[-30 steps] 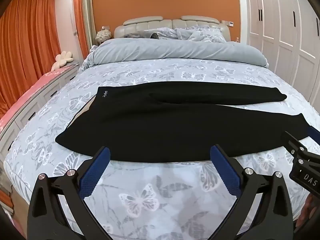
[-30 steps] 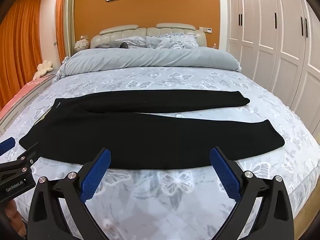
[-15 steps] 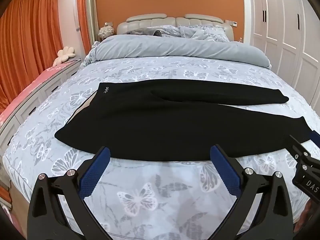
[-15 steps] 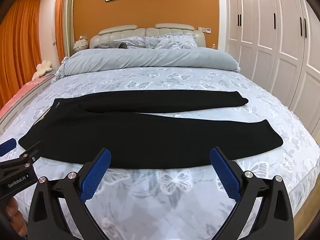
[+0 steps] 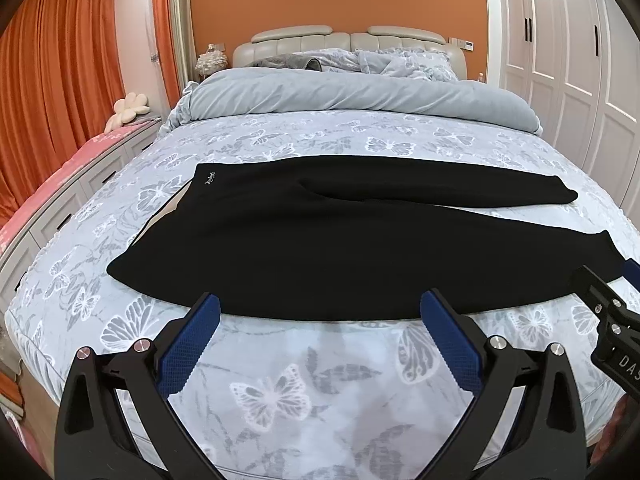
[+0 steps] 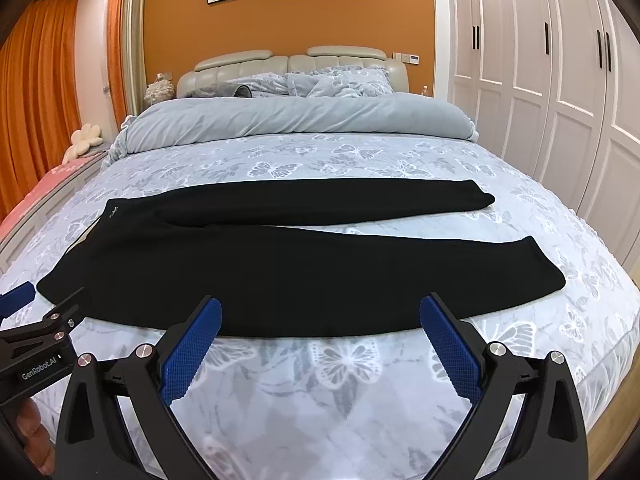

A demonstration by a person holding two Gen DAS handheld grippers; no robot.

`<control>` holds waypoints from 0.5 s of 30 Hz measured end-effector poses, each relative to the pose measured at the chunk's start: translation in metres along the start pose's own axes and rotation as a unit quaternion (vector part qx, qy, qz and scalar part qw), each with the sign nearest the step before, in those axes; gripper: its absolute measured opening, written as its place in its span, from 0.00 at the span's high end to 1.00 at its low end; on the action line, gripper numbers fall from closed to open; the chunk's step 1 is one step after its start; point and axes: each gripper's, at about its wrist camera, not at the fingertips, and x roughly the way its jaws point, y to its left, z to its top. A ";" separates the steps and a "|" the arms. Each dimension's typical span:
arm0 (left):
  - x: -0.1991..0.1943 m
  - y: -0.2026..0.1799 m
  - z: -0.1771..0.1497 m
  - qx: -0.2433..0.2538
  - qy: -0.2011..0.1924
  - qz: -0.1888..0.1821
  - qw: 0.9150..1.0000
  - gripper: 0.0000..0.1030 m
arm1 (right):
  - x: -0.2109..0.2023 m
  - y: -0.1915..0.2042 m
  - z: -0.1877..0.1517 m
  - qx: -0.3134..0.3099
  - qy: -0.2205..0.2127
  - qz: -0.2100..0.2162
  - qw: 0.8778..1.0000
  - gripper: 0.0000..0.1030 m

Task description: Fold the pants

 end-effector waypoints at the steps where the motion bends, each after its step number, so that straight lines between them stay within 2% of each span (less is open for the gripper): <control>1: 0.000 0.000 0.000 0.000 0.000 0.000 1.000 0.05 | 0.000 0.000 0.000 0.000 0.000 0.000 1.000 0.05; 15: 0.000 -0.001 0.000 0.000 0.001 0.001 1.000 0.05 | 0.001 -0.001 0.000 0.000 0.002 -0.001 1.000 0.05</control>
